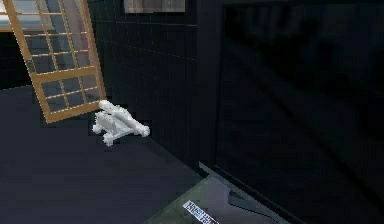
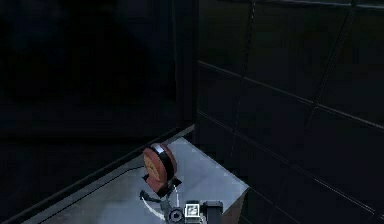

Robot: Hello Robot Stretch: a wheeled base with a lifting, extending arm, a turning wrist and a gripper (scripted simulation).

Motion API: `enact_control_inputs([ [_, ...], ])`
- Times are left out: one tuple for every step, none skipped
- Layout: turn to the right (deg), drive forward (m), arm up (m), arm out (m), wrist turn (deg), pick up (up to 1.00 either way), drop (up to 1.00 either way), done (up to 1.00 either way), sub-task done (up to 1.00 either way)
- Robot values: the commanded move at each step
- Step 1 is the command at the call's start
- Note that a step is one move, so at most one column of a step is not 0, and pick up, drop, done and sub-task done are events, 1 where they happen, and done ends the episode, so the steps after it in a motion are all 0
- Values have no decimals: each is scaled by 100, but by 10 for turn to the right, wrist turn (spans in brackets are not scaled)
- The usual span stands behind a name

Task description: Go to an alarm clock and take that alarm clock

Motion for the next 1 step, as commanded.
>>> enact_control_inputs([
  [0,0,0,0,0,0,0,100,0],
])
